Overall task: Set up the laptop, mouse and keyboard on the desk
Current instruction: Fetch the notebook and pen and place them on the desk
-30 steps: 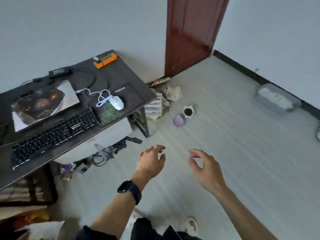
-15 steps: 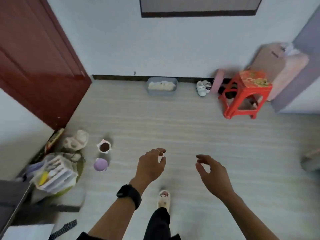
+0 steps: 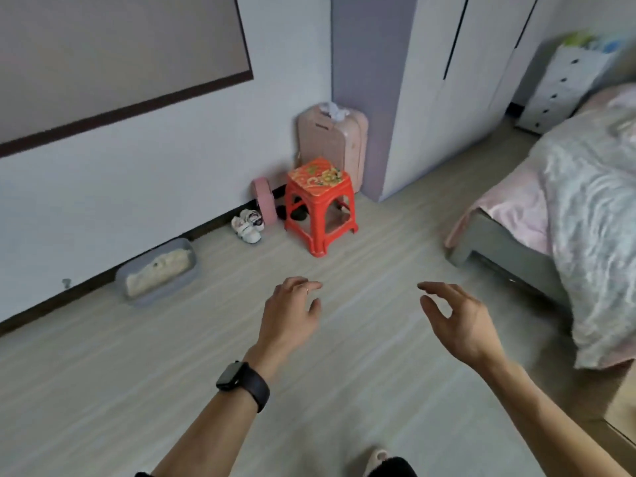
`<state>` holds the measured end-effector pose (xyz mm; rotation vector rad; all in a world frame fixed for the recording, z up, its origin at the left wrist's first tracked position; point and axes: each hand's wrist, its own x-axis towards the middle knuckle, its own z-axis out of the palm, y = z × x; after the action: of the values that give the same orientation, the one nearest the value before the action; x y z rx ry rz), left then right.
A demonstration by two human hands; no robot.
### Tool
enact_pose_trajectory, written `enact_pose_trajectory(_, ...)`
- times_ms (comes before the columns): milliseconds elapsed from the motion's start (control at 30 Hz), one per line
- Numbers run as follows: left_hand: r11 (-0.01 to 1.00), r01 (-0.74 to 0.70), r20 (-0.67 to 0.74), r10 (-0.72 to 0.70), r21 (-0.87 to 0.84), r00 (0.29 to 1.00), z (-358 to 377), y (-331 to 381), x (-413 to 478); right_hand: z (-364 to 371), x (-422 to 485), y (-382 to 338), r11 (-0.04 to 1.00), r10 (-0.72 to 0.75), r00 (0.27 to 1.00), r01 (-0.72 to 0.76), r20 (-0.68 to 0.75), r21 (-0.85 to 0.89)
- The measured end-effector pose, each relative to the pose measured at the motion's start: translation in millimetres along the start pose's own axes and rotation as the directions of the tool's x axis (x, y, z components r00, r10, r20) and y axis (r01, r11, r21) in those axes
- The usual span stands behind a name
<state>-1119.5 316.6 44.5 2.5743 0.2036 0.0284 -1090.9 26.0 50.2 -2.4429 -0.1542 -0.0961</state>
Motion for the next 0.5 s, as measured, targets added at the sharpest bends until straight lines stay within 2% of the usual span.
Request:
enact_pose_trajectory(100,0.997,-0.079,0.065,0.078,0.014,0.995,6.8,19.4,58.9,-10.0,36.8,16.4,0.998,0.064,0.997,-0.064,-0.049,0.000)
enact_pose_trajectory(300,0.975,-0.218,0.089,0.214,0.034,0.973,19.8,77.2,207.0,-26.8,147.5,54.3,0.990,0.128,0.979,-0.116,-0.161,0.080)
enact_pose_trajectory(500,0.970,-0.242,0.020,0.243,-0.028,0.970,13.8,142.5,345.6,-61.4,287.5,80.7,0.993,0.089,0.978,-0.072,-0.187,0.096)
